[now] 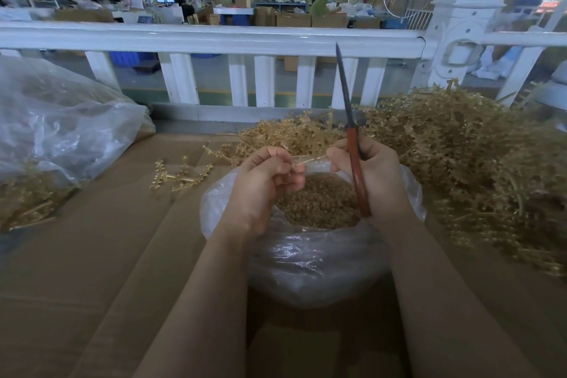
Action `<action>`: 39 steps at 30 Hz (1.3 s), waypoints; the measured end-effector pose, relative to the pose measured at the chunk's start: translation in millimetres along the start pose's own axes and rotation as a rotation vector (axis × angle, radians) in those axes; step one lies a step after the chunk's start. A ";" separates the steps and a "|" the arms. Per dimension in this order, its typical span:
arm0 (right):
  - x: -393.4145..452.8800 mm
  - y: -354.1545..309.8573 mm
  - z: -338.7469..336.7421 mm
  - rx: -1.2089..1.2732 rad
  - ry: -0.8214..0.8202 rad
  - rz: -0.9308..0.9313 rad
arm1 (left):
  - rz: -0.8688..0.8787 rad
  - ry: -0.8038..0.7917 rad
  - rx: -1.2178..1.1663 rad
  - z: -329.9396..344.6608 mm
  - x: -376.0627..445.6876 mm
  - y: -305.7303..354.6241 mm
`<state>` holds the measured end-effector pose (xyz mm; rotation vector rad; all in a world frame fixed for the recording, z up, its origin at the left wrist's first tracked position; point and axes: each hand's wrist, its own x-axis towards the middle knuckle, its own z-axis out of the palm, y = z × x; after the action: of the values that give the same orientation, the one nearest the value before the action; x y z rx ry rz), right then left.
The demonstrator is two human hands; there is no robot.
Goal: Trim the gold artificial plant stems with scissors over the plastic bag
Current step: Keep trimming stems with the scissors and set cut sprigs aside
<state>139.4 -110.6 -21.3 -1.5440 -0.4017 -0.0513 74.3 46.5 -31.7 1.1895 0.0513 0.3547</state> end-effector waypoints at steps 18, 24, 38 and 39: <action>-6.3 -5.4 -3.5 0.158 -0.028 -0.066 | -0.082 -0.078 0.010 -0.4 -4.1 0.6; -0.8 5.5 -1.0 -0.016 -0.057 -0.076 | -0.034 0.025 -0.171 -0.8 -0.4 1.9; 1.2 23.3 5.2 -0.523 -0.133 -0.179 | 0.103 0.161 -0.249 -0.3 0.4 4.7; 1.6 24.1 4.8 -0.545 -0.132 -0.184 | 0.114 0.159 -0.244 -0.6 0.6 4.7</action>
<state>146.7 -104.6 -44.1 -2.0486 -0.6732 -0.2170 73.6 48.7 -27.6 0.9229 0.0768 0.5401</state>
